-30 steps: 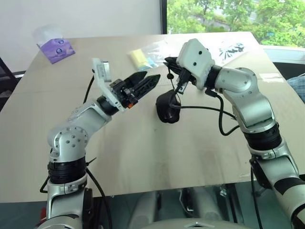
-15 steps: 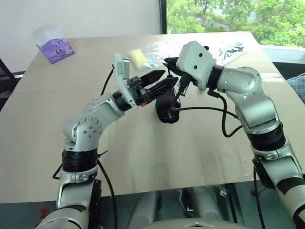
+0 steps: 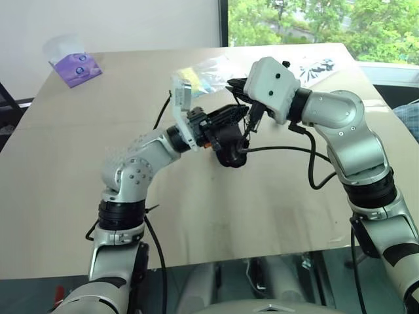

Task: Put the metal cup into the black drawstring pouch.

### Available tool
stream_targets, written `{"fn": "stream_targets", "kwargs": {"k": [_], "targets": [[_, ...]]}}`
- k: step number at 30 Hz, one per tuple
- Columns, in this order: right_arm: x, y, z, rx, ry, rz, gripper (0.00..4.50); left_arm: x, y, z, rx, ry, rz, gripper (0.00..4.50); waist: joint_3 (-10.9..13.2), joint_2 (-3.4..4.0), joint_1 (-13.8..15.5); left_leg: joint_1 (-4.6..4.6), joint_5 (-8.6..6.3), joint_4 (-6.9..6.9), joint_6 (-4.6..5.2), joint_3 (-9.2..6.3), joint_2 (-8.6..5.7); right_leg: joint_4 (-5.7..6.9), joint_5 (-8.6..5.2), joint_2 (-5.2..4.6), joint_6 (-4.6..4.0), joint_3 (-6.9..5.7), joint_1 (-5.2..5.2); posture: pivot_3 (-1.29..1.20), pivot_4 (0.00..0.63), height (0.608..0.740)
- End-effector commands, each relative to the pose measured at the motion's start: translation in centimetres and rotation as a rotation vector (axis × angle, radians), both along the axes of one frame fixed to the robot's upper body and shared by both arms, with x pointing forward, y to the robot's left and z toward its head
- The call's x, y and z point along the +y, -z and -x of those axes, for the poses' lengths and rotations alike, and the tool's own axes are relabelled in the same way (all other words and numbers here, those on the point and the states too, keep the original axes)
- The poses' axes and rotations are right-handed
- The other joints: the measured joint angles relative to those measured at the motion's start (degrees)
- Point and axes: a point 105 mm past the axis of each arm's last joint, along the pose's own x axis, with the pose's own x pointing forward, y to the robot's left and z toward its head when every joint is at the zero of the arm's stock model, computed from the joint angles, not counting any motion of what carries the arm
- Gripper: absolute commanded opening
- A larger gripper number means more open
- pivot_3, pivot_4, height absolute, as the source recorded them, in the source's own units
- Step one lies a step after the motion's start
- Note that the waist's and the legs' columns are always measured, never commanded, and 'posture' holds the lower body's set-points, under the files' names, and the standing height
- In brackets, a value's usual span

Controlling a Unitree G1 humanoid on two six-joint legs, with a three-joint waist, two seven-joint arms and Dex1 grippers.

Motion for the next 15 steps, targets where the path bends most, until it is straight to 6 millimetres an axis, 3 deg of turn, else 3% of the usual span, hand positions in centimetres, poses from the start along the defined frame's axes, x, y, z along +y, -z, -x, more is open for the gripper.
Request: {"fn": "stream_targets", "kwargs": {"k": [1,5,9,12,15], "targets": [[-2.3,-4.5,-0.8,-0.075,0.09,-0.146,0.0,-0.6,2.1,0.5,0.016,0.024,-0.072,0.13,0.0,0.01,0.0,0.0,0.0,0.0,0.0,0.0,0.0,0.0,0.0,0.0,0.0,0.0,0.0,0.0,0.15,0.74],[-7.5,-7.5,-3.9,-0.126,0.32,-0.248,0.0,0.5,6.6,0.0,0.086,-0.037,-0.214,0.13,0.0,0.01,-0.1,0.01,0.0,-0.01,0.0,0.02,-0.01,0.01,0.0,0.0,0.0,0.02,-0.01,0.0,0.15,0.74],[-13.4,-9.1,-6.2,-0.138,0.542,-0.349,0.0,2.5,9.4,-0.6,0.103,-0.115,-0.334,0.13,0.0,0.04,0.2,0.01,0.0,-0.01,0.0,0.01,0.0,0.0,0.0,0.01,-0.01,0.0,0.0,0.0,0.15,0.74],[-16.5,-8.7,-7.1,-0.115,0.632,-0.395,0.0,3.7,10.4,-0.9,0.104,-0.154,-0.383,0.13,0.0,0.04,0.1,0.01,0.0,-0.02,0.02,0.12,-0.01,0.0,0.0,-0.01,-0.01,0.08,-0.01,0.0,0.15,0.74],[-17.4,-6.5,-7.5,-0.065,0.65,-0.362,0.0,4.4,10.8,-1.3,0.101,-0.191,-0.401,0.13,0.0,0.04,0.1,0.01,-0.02,-0.08,0.05,0.13,0.01,-0.04,0.0,-0.01,0.0,0.08,-0.02,0.0,0.15,0.74]]}}
